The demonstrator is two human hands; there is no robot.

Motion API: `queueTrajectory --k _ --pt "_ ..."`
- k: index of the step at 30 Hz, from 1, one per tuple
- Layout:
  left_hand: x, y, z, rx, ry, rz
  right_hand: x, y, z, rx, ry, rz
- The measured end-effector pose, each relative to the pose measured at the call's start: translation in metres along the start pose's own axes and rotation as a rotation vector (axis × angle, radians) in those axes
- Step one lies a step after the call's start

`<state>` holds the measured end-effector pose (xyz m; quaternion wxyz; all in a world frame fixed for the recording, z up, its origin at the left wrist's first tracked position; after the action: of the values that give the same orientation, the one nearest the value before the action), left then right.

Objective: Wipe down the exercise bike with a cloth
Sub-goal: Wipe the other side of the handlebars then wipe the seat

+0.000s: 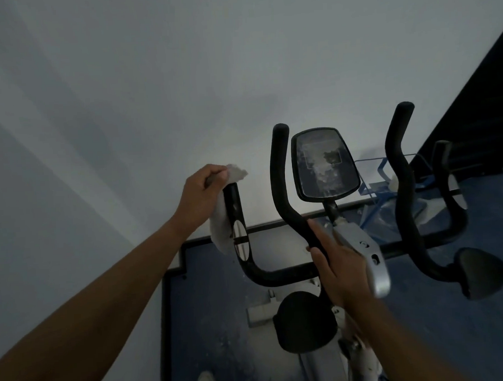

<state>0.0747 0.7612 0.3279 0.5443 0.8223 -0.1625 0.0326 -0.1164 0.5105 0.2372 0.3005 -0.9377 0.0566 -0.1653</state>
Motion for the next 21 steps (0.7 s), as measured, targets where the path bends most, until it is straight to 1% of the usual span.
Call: queueTrajectory --k 2,4,5,8,10,13,15,17,19,21 --pt "0.0 0.009 0.006 0.075 -0.068 0.084 0.0 0.001 0.001 0.0 0.01 0.0" --pt "-0.001 0.006 0.006 0.14 -0.091 0.128 0.0 0.001 0.001 -0.001 0.016 -0.006" --pt "-0.002 0.001 0.003 0.127 -0.068 0.108 0.0 0.001 0.001 -0.002 0.021 -0.008" --pt "-0.009 -0.015 -0.008 0.025 0.029 -0.025 0.0 0.0 0.001 0.003 0.025 -0.007" --pt "-0.015 -0.017 -0.008 -0.001 0.062 -0.047 -0.001 0.0 0.001 0.001 0.026 -0.015" --pt "-0.02 -0.002 -0.001 -0.026 0.151 0.053 0.0 0.002 0.003 0.005 0.036 -0.023" --pt "-0.023 0.01 0.005 -0.006 0.158 0.141 0.0 0.002 0.004 0.011 0.041 -0.019" --pt "-0.032 0.01 0.011 0.064 0.184 0.275 -0.001 0.002 0.003 -0.002 0.041 -0.021" --pt "-0.042 0.0 0.013 0.181 0.281 0.394 -0.001 0.001 0.001 -0.005 0.044 -0.022" --pt "-0.049 -0.013 0.012 0.224 0.291 0.407 -0.001 0.001 0.002 0.0 0.052 -0.023"
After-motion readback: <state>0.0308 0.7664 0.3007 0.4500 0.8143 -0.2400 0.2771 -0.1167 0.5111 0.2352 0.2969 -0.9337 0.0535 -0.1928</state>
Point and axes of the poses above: each hand's wrist, its own x-axis towards the middle knuckle, its own z-axis out of the palm, y = z × x, the point moved 1 cm from there along x, towards the middle knuckle, and after that the axes turned 2 degrees about y, right-handed, at the moved point
